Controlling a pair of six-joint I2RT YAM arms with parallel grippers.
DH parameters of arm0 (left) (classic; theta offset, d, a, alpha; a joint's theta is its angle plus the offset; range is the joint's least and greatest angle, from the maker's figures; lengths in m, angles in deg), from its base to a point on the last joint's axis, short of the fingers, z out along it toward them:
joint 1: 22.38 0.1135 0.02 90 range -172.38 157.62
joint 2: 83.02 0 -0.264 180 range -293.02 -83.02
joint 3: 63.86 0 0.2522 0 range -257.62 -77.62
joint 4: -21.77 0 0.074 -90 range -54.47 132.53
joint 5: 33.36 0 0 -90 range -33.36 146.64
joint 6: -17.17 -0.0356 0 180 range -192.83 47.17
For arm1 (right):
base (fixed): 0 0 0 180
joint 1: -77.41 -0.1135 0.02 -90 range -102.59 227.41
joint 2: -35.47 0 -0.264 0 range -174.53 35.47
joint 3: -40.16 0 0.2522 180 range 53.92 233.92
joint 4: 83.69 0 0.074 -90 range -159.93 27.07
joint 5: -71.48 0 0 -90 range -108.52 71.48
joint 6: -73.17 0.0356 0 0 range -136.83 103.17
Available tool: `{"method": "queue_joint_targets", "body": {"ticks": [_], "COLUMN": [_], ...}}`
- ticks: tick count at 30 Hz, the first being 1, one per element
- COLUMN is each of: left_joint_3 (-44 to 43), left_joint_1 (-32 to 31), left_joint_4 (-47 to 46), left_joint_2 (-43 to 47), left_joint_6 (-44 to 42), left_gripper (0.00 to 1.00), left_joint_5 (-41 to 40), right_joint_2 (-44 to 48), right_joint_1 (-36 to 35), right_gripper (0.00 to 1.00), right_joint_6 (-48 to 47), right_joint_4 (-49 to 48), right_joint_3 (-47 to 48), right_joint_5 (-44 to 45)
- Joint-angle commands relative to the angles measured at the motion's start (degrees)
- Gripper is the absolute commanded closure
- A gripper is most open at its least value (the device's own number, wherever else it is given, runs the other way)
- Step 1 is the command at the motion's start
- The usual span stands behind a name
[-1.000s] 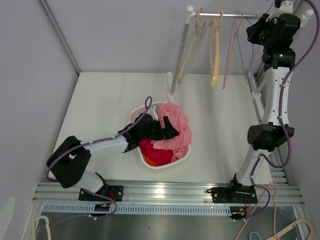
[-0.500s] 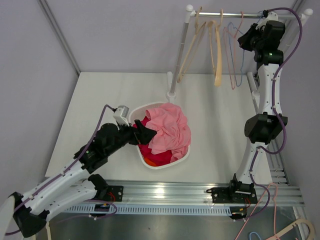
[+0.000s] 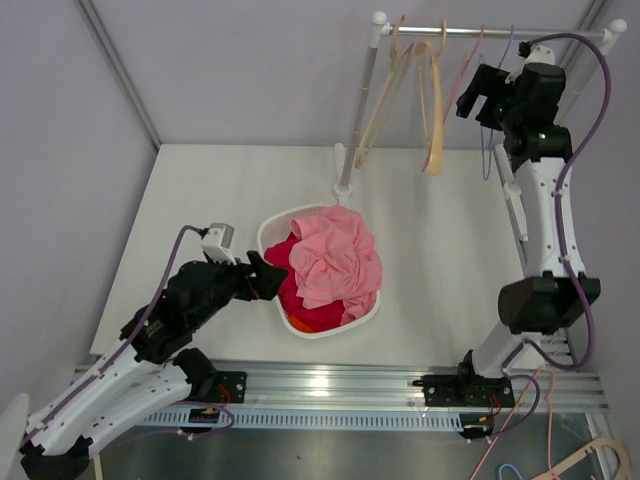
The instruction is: Remove the t-shirt from the hanger
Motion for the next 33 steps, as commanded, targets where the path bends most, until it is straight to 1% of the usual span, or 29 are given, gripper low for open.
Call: {"method": "queue_joint_targets", "body": {"ticks": [1,6,7,9,10,11,12,13,14,15,17,18,19,20,24,28,30,33], "left_joint_3": [-3.9,-4.5,-4.4,-4.8,-5.0,-4.9,-4.9,-5.1,-5.5,-5.7,-6.4,-6.5,-6.6,-6.3,-4.2,-3.5,-3.6,-4.0], "left_joint_1": [-0.3,-0.3,-0.3,-0.3,-0.3,-0.3,-0.3,-0.3,-0.3,-0.3,-0.3,-0.3,-0.3,-0.3,-0.3,-0.3,-0.3,-0.3], "left_joint_4": [3.3,5.9,7.1,8.4,8.9,9.9,10.7,11.4,13.3,14.3,16.1,17.7,18.4,18.9,19.1,17.4,17.3,17.4], "left_joint_2": [3.5,7.4,8.0,9.6,10.3,12.0,12.7,13.5,14.1,15.1,15.9,16.9,17.4,18.0,20.6,21.3,20.8,19.8], "left_joint_6": [-3.6,-3.3,-2.9,-2.7,-2.8,-2.8,-2.7,-2.4,-2.2,-2.2,-2.0,-2.0,-1.8,-1.7,-1.0,-1.1,-1.3,-1.3], "left_gripper": [0.01,0.0,0.01,0.01,0.01,0.0,0.01,0.01,0.01,0.0,0.01,0.01,0.0,0.01,0.0,0.0,0.01,0.01], "left_joint_5": [-5.5,-6.0,-5.9,-5.6,-5.2,-4.8,-4.8,-4.8,-4.7,-4.8,-4.7,-4.5,-4.5,-4.3,-2.7,-0.7,-0.7,-0.5], "right_joint_2": [12.4,22.3,26.7,31.8,37.4,40.1,43.0,48.5,51.1,53.5,59.2,60.9,62.5,65.5,71.2,75.1,77.5,78.6], "right_joint_1": [-1.4,-2.0,-2.0,-2.8,-3.6,-3.9,-3.9,-3.9,-3.9,-4.0,-3.9,-4.0,-3.9,-3.9,-3.9,-3.9,-4.0,-4.0], "right_gripper": [0.0,0.01,0.01,0.01,0.0,0.0,0.0,0.0,0.01,0.0,0.01,0.0,0.01,0.0,0.01,0.01,0.0,0.0], "right_joint_6": [-3.2,-3.6,-2.8,-1.4,0.3,1.2,2.0,3.5,4.3,4.9,7.1,7.7,8.2,8.7,7.6,6.4,5.8,4.8], "right_joint_4": [-3.4,2.2,2.7,3.5,3.6,3.7,3.5,3.1,1.9,1.4,0.8,0.6,0.5,0.8,4.4,8.4,9.9,12.4], "right_joint_3": [-1.2,-6.6,-10.4,-14.8,-19.5,-21.9,-24.4,-27.1,-32.2,-34.5,-39.8,-41.4,-43.0,-44.6,-52.5,-57.7,-59.3,-60.7], "right_joint_5": [9.0,14.5,15.1,15.3,14.6,13.4,8.6,5.9,2.2,-4.3,-9.5,-11.9,-16.2,-17.8,-20.1,-21.2,-21.1,-19.7]}}
